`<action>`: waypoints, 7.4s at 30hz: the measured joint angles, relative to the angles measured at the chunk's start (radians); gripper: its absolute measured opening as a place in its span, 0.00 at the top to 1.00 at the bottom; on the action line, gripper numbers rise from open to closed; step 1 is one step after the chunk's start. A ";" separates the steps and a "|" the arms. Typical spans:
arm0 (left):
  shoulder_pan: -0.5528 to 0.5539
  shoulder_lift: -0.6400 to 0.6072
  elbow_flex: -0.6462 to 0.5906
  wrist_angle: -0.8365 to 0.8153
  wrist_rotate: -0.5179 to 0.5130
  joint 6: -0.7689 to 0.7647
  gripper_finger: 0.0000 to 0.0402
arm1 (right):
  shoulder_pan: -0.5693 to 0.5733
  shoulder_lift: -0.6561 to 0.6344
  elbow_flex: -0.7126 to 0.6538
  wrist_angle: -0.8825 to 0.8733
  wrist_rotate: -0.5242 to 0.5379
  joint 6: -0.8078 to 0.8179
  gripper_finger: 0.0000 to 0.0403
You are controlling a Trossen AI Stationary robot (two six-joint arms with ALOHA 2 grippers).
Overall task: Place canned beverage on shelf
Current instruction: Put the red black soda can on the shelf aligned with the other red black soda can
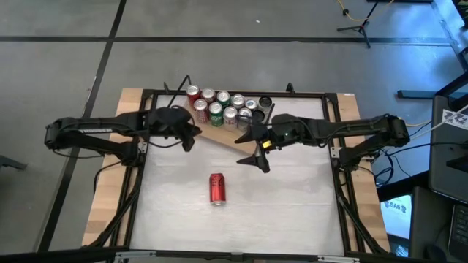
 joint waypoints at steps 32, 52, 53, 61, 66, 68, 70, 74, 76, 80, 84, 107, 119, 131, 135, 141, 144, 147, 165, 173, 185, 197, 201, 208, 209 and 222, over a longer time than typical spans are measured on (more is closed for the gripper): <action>-0.176 0.140 0.001 0.080 0.300 -0.304 0.58 | 0.168 0.004 0.000 -0.010 0.139 0.034 0.08; -0.199 0.242 0.000 0.168 0.150 -0.671 0.47 | 0.168 0.004 0.000 -0.026 0.137 0.033 0.08; -0.200 0.245 0.001 0.165 0.151 -0.705 0.47 | 0.168 0.004 0.000 -0.024 0.137 0.033 0.08; -0.248 0.245 0.000 0.184 0.184 -0.774 0.47 | 0.168 0.004 0.000 -0.026 0.136 0.033 0.08; -0.336 0.263 0.000 0.185 0.111 -0.897 0.40 | 0.168 0.004 0.000 -0.026 0.136 0.033 0.08; -0.367 0.275 0.000 0.196 0.073 -0.947 0.36 | 0.168 0.004 0.000 -0.026 0.136 0.033 0.08; -0.396 0.284 0.000 0.197 0.064 -0.989 0.30 | 0.168 0.004 0.000 -0.025 0.136 0.033 0.08; -0.439 0.322 0.000 0.240 0.024 -1.089 0.16 | 0.168 0.004 0.000 -0.025 0.136 0.033 0.08; -0.454 0.351 0.001 0.268 0.017 -1.140 0.09 | 0.168 0.004 0.000 -0.027 0.136 0.033 0.08; -0.489 0.414 0.000 0.317 0.021 -1.207 0.02 | 0.168 0.004 0.000 -0.026 0.136 0.033 0.08; -0.508 0.473 0.000 0.343 0.019 -1.269 0.02 | 0.168 0.004 0.000 -0.026 0.136 0.033 0.08; -0.515 0.666 0.000 0.414 0.001 -1.374 0.00 | 0.168 0.003 0.000 -0.024 0.136 0.033 0.08; -0.511 0.667 0.000 0.410 -0.014 -1.374 0.00 | 0.168 0.003 0.000 -0.024 0.136 0.033 0.08; -0.496 0.702 0.002 0.389 -0.038 -1.427 0.00 | 0.168 0.003 0.000 -0.026 0.136 0.033 0.08; -0.479 0.703 0.002 0.395 -0.030 -1.427 0.02 | 0.168 0.003 0.000 -0.025 0.136 0.033 0.08; -0.465 0.703 0.002 0.395 0.012 -1.448 0.13 | 0.168 0.003 0.000 -0.025 0.136 0.033 0.08; -0.465 0.703 0.002 0.395 0.014 -1.448 0.19 | 0.168 0.003 0.000 -0.024 0.136 0.033 0.08; -0.465 0.703 0.002 0.395 0.014 -1.447 0.25 | 0.168 0.003 0.000 -0.024 0.136 0.033 0.08; -0.477 0.703 0.001 0.451 -0.261 -1.197 0.30 | 0.168 0.003 0.000 -0.024 0.136 0.033 0.08; -0.487 0.703 0.001 0.481 -0.514 -0.842 0.30 | 0.168 0.003 0.000 -0.024 0.136 0.033 0.08; -0.542 0.704 -0.002 0.473 -0.900 -0.300 0.30 | 0.168 0.003 0.000 -0.024 0.136 0.033 0.08; -0.552 0.791 -0.002 0.528 -1.061 -0.400 0.28 | 0.168 0.003 0.000 -0.025 0.136 0.033 0.08; -0.564 0.865 -0.002 0.635 -1.139 -0.374 0.28 | 0.168 0.003 0.000 -0.025 0.136 0.033 0.08; -0.565 0.933 -0.002 0.700 -1.172 -0.379 0.28 | 0.168 0.003 0.000 -0.025 0.136 0.033 0.08; -0.565 0.934 -0.002 0.701 -1.174 -0.379 0.28 | 0.168 0.003 0.000 -0.025 0.136 0.033 0.08; -0.556 0.933 0.001 0.705 -1.107 -0.376 0.28 | 0.168 0.003 0.000 -0.024 0.136 0.033 0.08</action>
